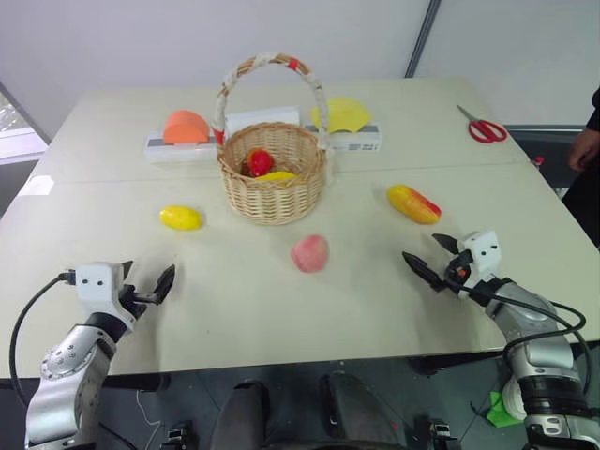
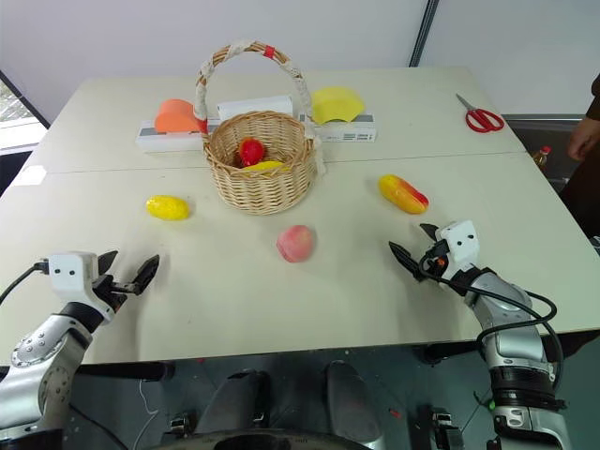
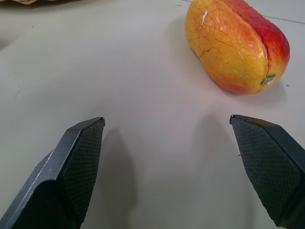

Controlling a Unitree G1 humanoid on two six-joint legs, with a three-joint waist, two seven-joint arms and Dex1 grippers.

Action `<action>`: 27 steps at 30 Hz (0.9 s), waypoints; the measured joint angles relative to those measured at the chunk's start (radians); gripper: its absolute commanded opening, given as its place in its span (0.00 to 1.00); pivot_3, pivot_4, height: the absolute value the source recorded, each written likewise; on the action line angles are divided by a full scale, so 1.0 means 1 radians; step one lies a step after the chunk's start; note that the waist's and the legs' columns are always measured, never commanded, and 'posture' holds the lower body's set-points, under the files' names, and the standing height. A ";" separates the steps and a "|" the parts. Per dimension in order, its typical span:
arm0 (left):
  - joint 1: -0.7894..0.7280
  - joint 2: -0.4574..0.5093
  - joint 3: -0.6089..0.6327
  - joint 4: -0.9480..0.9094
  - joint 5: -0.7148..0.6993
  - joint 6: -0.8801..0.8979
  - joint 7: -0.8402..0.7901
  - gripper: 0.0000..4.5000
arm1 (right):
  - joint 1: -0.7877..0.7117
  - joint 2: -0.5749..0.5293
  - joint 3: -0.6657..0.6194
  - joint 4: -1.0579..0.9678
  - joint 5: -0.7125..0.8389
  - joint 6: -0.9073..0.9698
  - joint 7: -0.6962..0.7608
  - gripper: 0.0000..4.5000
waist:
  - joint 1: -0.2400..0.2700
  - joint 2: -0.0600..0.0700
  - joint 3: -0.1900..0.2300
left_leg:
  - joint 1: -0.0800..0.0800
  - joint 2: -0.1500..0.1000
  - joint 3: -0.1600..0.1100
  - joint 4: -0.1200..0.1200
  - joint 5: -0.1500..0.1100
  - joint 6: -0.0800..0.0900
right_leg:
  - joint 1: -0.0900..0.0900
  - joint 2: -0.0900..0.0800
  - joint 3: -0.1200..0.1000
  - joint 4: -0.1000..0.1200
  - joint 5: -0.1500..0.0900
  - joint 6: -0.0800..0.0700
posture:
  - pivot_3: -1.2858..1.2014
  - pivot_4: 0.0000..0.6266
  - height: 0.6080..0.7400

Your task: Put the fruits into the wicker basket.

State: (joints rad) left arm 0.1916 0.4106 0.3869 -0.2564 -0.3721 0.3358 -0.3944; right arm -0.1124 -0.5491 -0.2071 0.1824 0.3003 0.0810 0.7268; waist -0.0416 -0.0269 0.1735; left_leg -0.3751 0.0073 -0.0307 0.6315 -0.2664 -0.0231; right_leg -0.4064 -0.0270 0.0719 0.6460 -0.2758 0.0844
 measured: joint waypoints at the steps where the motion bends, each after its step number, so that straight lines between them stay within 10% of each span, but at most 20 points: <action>1: -0.002 0.000 -0.001 0.000 0.000 -0.001 -0.001 1.00 | 0.000 0.000 0.000 0.000 0.000 0.000 -0.002 0.97 | 0.000 0.000 0.000 | 0.000 0.000 0.000 0.000 0.000 0.000 | 0.000 0.000 0.000 0.000 0.000 0.000 | 0.52 0.24 1.00; 17: -0.060 0.075 -0.055 0.001 0.109 -0.015 0.020 1.00 | 0.010 0.002 0.060 -0.210 0.040 0.091 0.040 0.97 | 0.000 0.000 0.000 | 0.000 0.000 0.000 0.000 0.000 0.000 | 0.000 0.000 0.000 0.001 0.000 0.000 | 0.52 0.24 1.00; 27: -0.228 0.388 -0.231 0.121 0.419 -0.139 -0.045 1.00 | -0.098 -0.022 0.163 -0.463 0.087 0.248 0.081 0.97 | 0.000 0.001 0.001 | 0.000 0.000 -0.001 -0.001 0.000 0.000 | -0.001 0.000 -0.001 0.001 0.000 0.000 | 0.52 0.24 1.00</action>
State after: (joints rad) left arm -0.0366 0.7984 0.1558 -0.1351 0.0473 0.1971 -0.4398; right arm -0.2102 -0.5711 -0.0444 -0.2807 0.3878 0.3290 0.8078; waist -0.0421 -0.0263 0.1748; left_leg -0.3754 0.0075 -0.0316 0.6309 -0.2664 -0.0231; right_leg -0.4078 -0.0272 0.0707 0.6471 -0.2757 0.0842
